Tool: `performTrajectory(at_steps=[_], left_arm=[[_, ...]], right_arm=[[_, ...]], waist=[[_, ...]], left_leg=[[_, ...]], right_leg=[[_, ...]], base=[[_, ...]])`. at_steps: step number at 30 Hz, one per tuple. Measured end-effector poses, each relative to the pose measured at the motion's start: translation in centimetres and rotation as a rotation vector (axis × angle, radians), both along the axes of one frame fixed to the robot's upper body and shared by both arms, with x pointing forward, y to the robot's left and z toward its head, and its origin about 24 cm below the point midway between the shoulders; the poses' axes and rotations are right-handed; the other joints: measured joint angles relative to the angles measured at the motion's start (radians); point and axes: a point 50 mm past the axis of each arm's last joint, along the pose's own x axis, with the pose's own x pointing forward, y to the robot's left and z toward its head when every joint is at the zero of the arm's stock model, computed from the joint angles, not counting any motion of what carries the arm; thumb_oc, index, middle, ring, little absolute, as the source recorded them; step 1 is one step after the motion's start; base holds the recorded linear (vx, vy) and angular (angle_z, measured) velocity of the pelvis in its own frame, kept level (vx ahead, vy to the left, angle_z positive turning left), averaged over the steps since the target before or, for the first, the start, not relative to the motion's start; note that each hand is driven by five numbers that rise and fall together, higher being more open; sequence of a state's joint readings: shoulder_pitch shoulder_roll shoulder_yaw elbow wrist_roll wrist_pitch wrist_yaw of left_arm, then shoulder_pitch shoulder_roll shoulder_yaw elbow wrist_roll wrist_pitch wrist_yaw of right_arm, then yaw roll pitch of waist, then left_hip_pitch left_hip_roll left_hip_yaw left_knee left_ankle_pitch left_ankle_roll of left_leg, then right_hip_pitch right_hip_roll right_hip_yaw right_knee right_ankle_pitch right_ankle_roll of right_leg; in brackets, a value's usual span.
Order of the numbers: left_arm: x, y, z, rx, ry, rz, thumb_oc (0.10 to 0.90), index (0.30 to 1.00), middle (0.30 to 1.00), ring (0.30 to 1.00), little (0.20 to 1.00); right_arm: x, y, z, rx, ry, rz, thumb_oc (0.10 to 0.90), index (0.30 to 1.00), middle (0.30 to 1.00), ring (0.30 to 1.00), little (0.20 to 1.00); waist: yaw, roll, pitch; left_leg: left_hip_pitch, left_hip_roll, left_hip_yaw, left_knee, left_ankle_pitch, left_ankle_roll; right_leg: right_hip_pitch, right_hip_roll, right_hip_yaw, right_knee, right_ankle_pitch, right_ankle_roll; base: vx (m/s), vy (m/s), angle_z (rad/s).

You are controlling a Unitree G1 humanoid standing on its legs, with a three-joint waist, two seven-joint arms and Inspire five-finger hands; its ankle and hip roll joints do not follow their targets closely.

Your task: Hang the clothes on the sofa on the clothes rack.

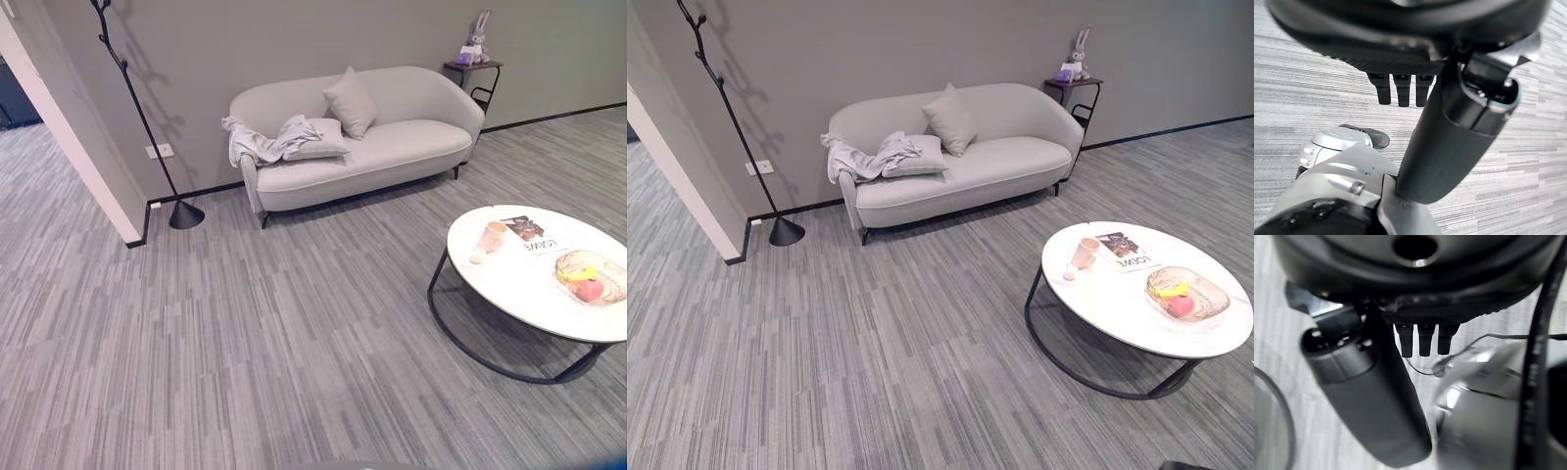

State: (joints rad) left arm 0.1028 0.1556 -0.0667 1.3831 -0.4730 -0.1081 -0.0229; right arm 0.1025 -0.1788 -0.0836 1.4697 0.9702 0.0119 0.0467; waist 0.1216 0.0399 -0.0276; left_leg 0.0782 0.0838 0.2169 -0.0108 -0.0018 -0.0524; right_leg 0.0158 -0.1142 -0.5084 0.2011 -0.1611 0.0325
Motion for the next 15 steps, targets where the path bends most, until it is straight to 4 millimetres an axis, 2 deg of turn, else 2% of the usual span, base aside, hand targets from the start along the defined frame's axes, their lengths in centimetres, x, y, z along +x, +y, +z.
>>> performTrajectory(at_steps=[6, 13, 15], left_arm=[[0.6, 0.4, 0.1, 0.019, 0.001, -0.092, 0.8, 0.9, 0.9, 0.9, 0.9], [0.3, 0.1, 0.0, 0.01, 0.032, -0.173, 0.8, 0.9, 0.9, 0.9, 0.9], [0.4, -0.1, 0.0, 0.012, 0.045, -0.262, 0.8, 0.9, 0.9, 0.9, 0.9]], right_arm=[[1.6, -0.3, 0.1, -0.016, -0.052, 0.138, 0.8, 0.9, 0.9, 0.9, 0.9], [2.5, -0.7, 0.2, -0.03, -0.049, 0.295, 0.8, 0.9, 0.9, 0.9, 0.9], [3.3, -0.7, 0.2, -0.035, -0.059, 0.335, 0.8, 0.9, 0.9, 0.9, 0.9]], waist=[[-0.018, 0.007, 0.002], [-0.024, 0.012, 0.004], [-0.044, 0.014, 0.004]], left_leg=[[-0.005, -0.008, 0.006, -0.002, -0.007, 0.006], [-0.004, -0.006, 0.028, -0.003, -0.014, 0.006], [-0.002, -0.006, 0.032, -0.003, -0.015, 0.007]], right_leg=[[-0.016, -0.008, 0.01, 0.009, -0.003, 0.0], [-0.032, -0.006, 0.031, 0.009, -0.004, 0.001], [-0.033, -0.006, 0.034, 0.009, -0.004, 0.0]], base=[[-0.02, -0.004, -0.03], [0.0, -0.01, -0.09], [-0.01, 0.007, -0.04]])
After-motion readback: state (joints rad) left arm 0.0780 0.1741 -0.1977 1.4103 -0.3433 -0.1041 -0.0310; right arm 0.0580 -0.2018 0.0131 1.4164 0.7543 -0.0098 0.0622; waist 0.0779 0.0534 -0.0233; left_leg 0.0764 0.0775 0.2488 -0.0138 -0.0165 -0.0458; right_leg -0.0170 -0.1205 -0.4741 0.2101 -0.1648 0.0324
